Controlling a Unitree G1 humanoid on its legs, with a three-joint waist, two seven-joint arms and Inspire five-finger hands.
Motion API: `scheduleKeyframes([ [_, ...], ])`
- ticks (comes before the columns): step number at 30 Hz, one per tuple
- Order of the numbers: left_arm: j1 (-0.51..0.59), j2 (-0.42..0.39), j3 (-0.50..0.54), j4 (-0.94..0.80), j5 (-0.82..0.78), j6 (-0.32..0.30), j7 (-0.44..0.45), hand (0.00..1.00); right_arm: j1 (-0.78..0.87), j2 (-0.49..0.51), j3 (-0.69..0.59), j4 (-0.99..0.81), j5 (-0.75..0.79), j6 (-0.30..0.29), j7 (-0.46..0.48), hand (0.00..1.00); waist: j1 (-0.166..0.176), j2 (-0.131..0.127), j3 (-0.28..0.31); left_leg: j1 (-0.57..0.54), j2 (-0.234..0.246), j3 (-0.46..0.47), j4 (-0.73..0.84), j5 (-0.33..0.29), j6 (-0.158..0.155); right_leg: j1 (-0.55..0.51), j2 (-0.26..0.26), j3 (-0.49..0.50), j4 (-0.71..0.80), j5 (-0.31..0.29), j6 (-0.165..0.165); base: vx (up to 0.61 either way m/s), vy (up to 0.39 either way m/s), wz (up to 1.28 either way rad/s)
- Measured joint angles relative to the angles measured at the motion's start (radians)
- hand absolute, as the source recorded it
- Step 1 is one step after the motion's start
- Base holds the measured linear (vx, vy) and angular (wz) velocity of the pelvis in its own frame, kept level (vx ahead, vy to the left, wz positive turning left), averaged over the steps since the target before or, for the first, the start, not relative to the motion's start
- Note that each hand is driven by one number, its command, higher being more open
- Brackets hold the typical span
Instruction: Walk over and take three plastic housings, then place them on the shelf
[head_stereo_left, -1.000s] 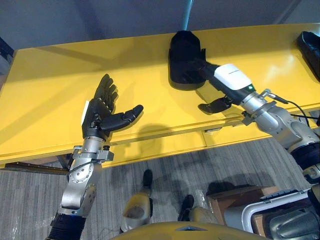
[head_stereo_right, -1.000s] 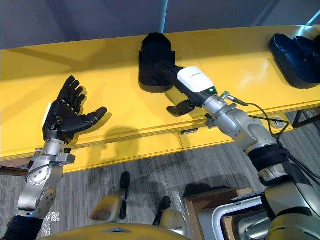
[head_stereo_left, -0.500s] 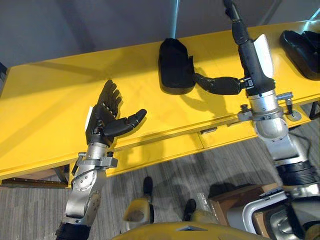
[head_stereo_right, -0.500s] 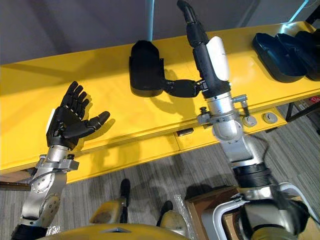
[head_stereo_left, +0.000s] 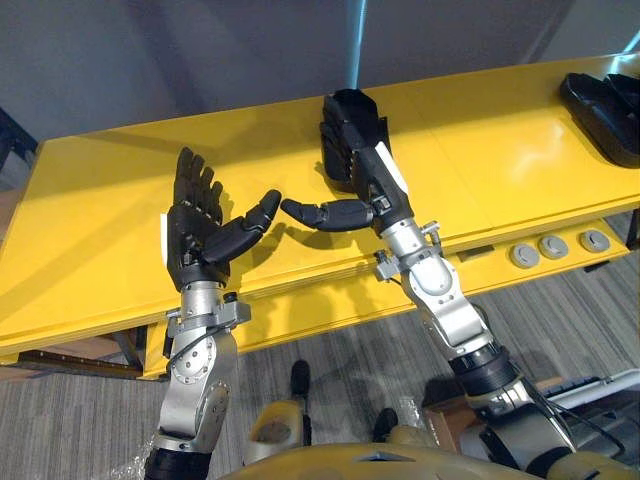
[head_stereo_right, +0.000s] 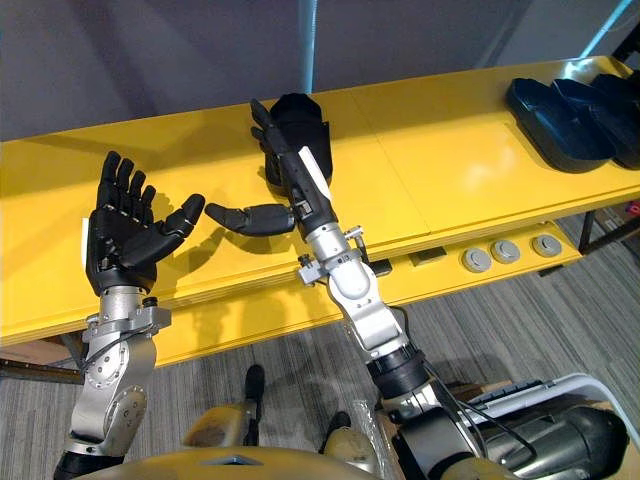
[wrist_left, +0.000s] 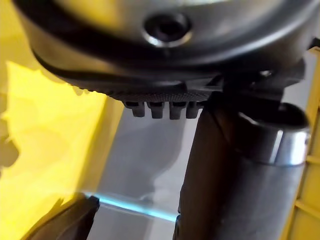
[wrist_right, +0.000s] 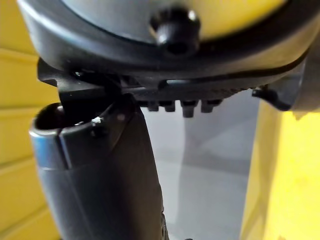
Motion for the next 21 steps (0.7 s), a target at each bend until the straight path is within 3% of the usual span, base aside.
scheduleKeyframes([
  [10,0.018,-0.029,0.049,-0.008,-0.007,-0.003,0.009,1.0,-0.056,0.075,0.056,0.075,0.03,0.027,-0.087,1.0,0.008,0.002,-0.001,0.0,-0.001,-0.023,0.0,0.002,-0.004,0.012,0.002,-0.023,0.002,-0.01,-0.012,0.0,-0.02,0.07],
  [14,0.045,-0.038,0.045,-0.012,-0.007,-0.005,0.007,1.0,-0.074,0.099,0.072,0.196,0.069,0.085,-0.143,1.0,0.013,0.005,-0.003,0.0,0.0,-0.028,0.0,0.003,-0.005,0.013,0.003,-0.028,0.003,-0.012,-0.014,0.0,-0.006,0.01],
  [21,0.045,-0.039,0.043,-0.016,-0.013,-0.021,0.008,1.0,-0.082,0.134,0.095,0.341,0.102,0.129,-0.171,1.0,0.023,0.007,-0.002,-0.012,0.004,-0.046,0.001,0.008,-0.011,0.008,0.009,-0.045,0.007,-0.018,-0.019,0.0,-0.037,0.07],
])
